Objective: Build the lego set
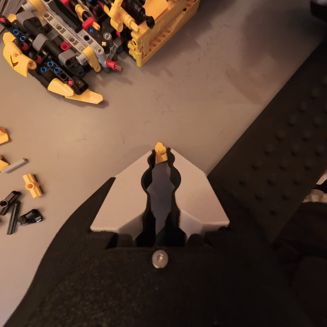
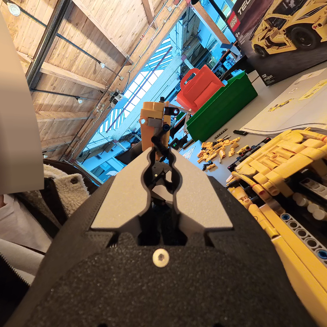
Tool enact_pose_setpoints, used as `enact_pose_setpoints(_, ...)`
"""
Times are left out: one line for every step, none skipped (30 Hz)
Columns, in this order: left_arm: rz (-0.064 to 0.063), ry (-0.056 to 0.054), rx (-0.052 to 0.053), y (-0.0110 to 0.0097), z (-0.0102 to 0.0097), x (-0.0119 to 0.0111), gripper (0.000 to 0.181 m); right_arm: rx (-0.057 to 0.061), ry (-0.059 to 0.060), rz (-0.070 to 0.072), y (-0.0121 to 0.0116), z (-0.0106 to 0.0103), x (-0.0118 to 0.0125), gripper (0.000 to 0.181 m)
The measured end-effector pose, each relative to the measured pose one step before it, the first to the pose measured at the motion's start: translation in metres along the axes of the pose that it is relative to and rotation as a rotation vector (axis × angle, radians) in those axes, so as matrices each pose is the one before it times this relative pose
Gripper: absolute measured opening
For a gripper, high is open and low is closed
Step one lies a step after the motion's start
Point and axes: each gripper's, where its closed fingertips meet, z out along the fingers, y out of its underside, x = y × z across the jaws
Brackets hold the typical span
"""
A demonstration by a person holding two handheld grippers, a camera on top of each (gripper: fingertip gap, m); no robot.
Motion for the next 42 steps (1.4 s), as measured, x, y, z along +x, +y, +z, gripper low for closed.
enact_pose_setpoints(-0.0036, 0.0163, 0.0023, 0.00014, -0.00046, 0.00147, 0.016, -0.0013, -0.0019, 0.0013, 0.00027, 0.00023, -0.00019, 0.013)
enact_pose_setpoints(-0.0072, 0.0172, 0.0006, 0.0005, -0.00079, 0.00127, 0.019, -0.0017, -0.001, 0.0005, 0.00032, 0.00029, -0.00012, 0.013)
enact_pose_setpoints(-0.0068, 0.0121, -0.0035, 0.00106, -0.00129, 0.00016, 0.022, -0.0014, 0.0, 0.0, 0.00026, 0.00017, 0.00003, 0.013)
enact_pose_setpoints(-0.0022, 0.0087, -0.0049, 0.00148, -0.00143, -0.00054, 0.023, -0.0006, -0.0002, 0.0002, 0.00007, 0.00008, 0.00015, 0.013)
enact_pose_setpoints(0.0021, 0.0057, -0.0048, 0.00155, -0.0013, -0.00099, 0.023, 0.0001, -0.0008, 0.0012, -0.00005, -0.00001, -0.00003, 0.013)
enact_pose_setpoints(0.0018, 0.0037, -0.0027, 0.00103, -0.00095, -0.00104, 0.023, 0.0005, -0.0007, 0.0013, -0.00004, 0.0, 0.00005, 0.013)
enact_pose_setpoints(-0.0023, 0.007, 0.0015, 0.00018, -0.00032, -0.00013, 0.023, 0.0004, -0.0006, 0.0013, -0.00012, -0.00012, -0.00003, 0.013)
enact_pose_setpoints(-0.0059, 0.0106, 0.0041, -0.00067, 0.00043, 0.00117, 0.022, -0.0001, -0.0015, 0.0012, -0.00002, 0.00007, -0.00024, 0.013)
enact_pose_setpoints(-0.0081, 0.0161, 0.0045, -0.00106, 0.00109, 0.0028, 0.021, -0.0008, -0.0004, 0.0001, 0.00011, 0.00015, 0.00001, 0.013)
enact_pose_setpoints(-0.0071, 0.0256, 0.002, -0.00087, 0.00178, 0.0051, 0.019, -0.0015, 0.0002, -0.0007, 0.00017, 0.00014, -0.00009, 0.013)
enact_pose_setpoints(-0.0063, 0.0241, 0.0002, -0.0008, 0.00184, 0.0053, 0.018, -0.0008, 0.0006, -0.0005, 0.00015, 0.00008, 0.00014, 0.013)
enact_pose_setpoints(-0.0035, 0.0162, 0.0008, -0.00085, 0.00147, 0.00407, 0.018, 0.0001, 0.0003, 0.0002, 0.00005, -0.00002, 0.0001, 0.013)
enact_pose_setpoints(-0.0036, 0.0056, 0.0001, -0.00046, 0.00088, 0.00188, 0.018, 0.0007, -0.0009, 0.0014, -0.00012, -0.00027, -0.00002, 0.013)
enact_pose_setpoints(-0.0046, -0.0011, 0.0012, -0.00033, 0.00001, 0.0, 0.018, 0.0014, -0.0004, 0.0016, -0.00022, -0.00022, 0.00003, 0.013)
enact_pose_setpoints(-0.0017, -0.0005, 0.005, -0.00057, -0.00057, -0.00044, 0.018, 0.0016, -0.0007, 0.0013, -0.00039, -0.00024, -0.00002, 0.013)
enact_pose_setpoints(0.0003, -0.001, 0.007, -0.00071, -0.00073, -0.00048, 0.018, 0.0007, -0.0014, 0.0011, -0.00017, -0.00001, -0.00023, 0.013)
enact_pose_setpoints(0.0072, -0.006, 0.0074, -0.00106, -0.00088, -0.00128, 0.019, -0.0007, -0.0012, 0.0003, 0.00013, 0.00009, -0.00016, 0.013)
enact_pose_setpoints(0.0238, -0.0071, 0.0106, -0.00145, -0.00151, -0.00101, 0.021, -0.0019, -0.0009, 0.0, 0.00026, 0.00026, -0.00028, 0.013)
enact_pose_setpoints(0.0428, -0.0044, 0.0183, -0.00255, -0.00196, -0.00026, 0.025, -0.0016, -0.0011, -0.0002, 0.00039, 0.00024, -0.00032, 0.013)
enact_pose_setpoints(0.0496, -0.013, 0.0202, -0.00241, -0.00197, -0.00174, 0.025, -0.001, -0.0013, -0.0001, 0.00017, 0.00016, -0.00027, 0.013)
enact_pose_setpoints(0.055, -0.0032, 0.0181, -0.00165, -0.00103, -0.00092, 0.026, -0.0006, -0.0007, 0.0, 0.00022, 0.00009, -0.00018, 0.013)
enact_pose_setpoints(0.0536, 0.009, 0.0122, -0.00044, 0.00009, 0.00078, 0.026, -0.0004, -0.0007, 0.0006, -0.00002, 0.00012, -0.00003, 0.013)
enact_pose_setpoints(0.0422, 0.0148, -0.0032, 0.00239, 0.0011, 0.00188, 0.026, -0.0003, -0.0007, 0.0008, 0.00004, -0.00002, -0.00016, 0.013)
enact_pose_setpoints(0.0306, 0.0196, -0.0216, 0.0042, 0.00226, 0.00241, 0.026, -0.0003, 0.0009, 0.0002, 0.00004, -0.00011, 0.00023, 0.013)
enact_pose_setpoints(0.0122, 0.0076, -0.0179, 0.00273, 0.00219, 0.0002, 0.026, 0.0, 0.0016, -0.0005, 0.00001, -0.0003, 0.00028, 0.013)
enact_pose_setpoints(0.0049, 0.0105, 0.0, -0.00064, 0.00088, 0.00021, 0.026, 0.0003, 0.002, -0.0004, -0.00014, -0.00027, 0.00043, 0.013)
enact_pose_setpoints(0.0036, 0.0021, 0.0006, -0.00077, 0.00057, -0.0008, 0.026, 0.0009, 0.0008, 0.0008, -0.00029, -0.00029, 0.00023, 0.013)
enact_pose_setpoints(0.0055, -0.0046, -0.0096, 0.00112, 0.00133, -0.00169, 0.026, 0.0007, 0.0007, 0.0009, -0.0003, -0.00032, 0.00037, 0.013)
enact_pose_setpoints(0.0081, 0.0005, -0.0099, 0.00107, 0.00173, -0.00023, 0.026, 0.0, 0.0017, 0.0011, -0.00009, -0.00012, 0.0006, 0.013)
enact_pose_setpoints(0.0092, -0.0041, 0.0052, -0.00131, 0.00096, -0.00014, 0.025, -0.0001, -0.0001, 0.0017, 0.0001, -0.00007, 0.00018, 0.013)
enact_pose_setpoints(0.0121, -0.003, -0.0021, -0.00024, 0.0011, 0.00027, 0.024, -0.0013, -0.001, 0.0011, 0.00013, 0.00011, 0.00003, 0.013)
enact_pose_setpoints(0.0152, -0.0029, 0.0012, -0.0007, 0.00068, 0.00058, 0.021, -0.0032, 0.0012, 0.0001, 0.00065, 0.00044, 0.00033, 0.013)
enact_pose_setpoints(0.0102, -0.0025, 0.001, -0.00088, 0.00079, 0.00047, 0.021, -0.0044, 0.0012, 0.0005, 0.00098, 0.00044, 0.00047, 0.013)
enact_pose_setpoints(0.0082, -0.0011, 0.0026, -0.00071, 0.00066, 0.00044, 0.02, -0.0064, 0.0032, 0.002, 0.0013, 0.0007, 0.00087, 0.013)
enact_pose_setpoints(0.0112, -0.0043, 0.0028, -0.00059, 0.00041, 0.00012, 0.02, -0.0088, 0.0074, 0.0033, 0.00193, 0.00072, 0.00169, 0.012)
enact_pose_setpoints(0.0088, -0.0038, 0.0018, -0.00022, 0.00011, 0.00006, 0.02, -0.0093, 0.008, 0.0042, 0.00198, 0.0009, 0.00177, 0.012)
enact_pose_setpoints(0.0097, -0.0072, 0.0007, -0.00026, -0.00008, -0.0003, 0.02, -0.0063, 0.0028, 0.0041, 0.00155, 0.00092, 0.00097, 0.013)
enact_pose_setpoints(0.0143, -0.0265, 0.0031, -0.0006, -0.00002, -0.00243, 0.02, -0.004, -0.0022, 0.0032, 0.001, 0.00066, 0.00001, 0.013)
enact_pose_setpoints(0.0195, -0.0253, 0.005, -0.00055, -0.00045, -0.00174, 0.02, -0.0024, -0.001, 0.0014, 0.00064, 0.00047, 0.00007, 0.013)
enact_pose_setpoints(0.0191, -0.0081, 0.0077, -0.00146, -0.00081, 0.00096, 0.025, -0.0023, 0.0009, 0.0009, 0.00043, 0.00027, 0.00049, 0.013)
enact_pose_setpoints(0.0158, 0.0008, 0.0082, -0.00196, -0.00106, 0.0018, 0.026, -0.0006, 0.0002, 0.0012, -0.00006, -0.00005, 0.00021, 0.013)
enact_pose_setpoints(0.0116, 0.0087, 0.007, -0.00178, -0.00095, 0.0024, 0.026, 0.0014, -0.0004, 0.001, -0.00027, -0.00014, 0.00013, 0.013)
